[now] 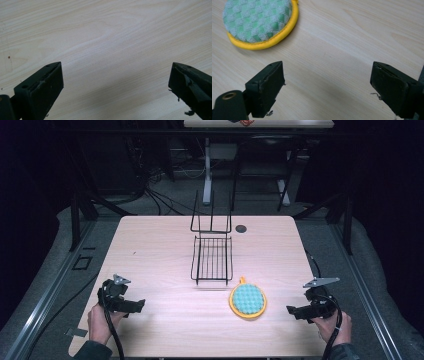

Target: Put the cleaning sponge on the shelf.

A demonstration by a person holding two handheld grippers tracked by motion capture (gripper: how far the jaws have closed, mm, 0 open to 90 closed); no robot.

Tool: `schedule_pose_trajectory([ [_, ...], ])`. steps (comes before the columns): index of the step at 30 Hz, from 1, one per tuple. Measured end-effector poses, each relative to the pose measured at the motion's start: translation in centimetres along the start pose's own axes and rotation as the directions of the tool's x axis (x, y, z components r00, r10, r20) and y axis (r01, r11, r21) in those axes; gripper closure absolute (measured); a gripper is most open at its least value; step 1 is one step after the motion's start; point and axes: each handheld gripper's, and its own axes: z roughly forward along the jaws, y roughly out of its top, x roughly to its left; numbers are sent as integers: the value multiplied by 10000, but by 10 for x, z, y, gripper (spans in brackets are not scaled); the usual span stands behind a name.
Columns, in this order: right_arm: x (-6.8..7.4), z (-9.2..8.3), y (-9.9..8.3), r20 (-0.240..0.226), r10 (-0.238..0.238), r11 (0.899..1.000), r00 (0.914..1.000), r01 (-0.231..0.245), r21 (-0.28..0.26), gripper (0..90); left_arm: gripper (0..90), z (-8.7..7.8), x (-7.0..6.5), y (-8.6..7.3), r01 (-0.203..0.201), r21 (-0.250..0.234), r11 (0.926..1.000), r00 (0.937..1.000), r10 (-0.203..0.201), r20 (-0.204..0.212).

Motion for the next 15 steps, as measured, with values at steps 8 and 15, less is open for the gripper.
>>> schedule_pose_trajectory([
  [8,9,1,9,-232,-289,9996,9993,287,-66,97,0,2,0,0,-20,112,9999,10000,20,50],
  [15,19,5,20,-467,-549,9984,9974,542,-172,92,0,3,1,1,17,20,10000,10000,-17,73],
])
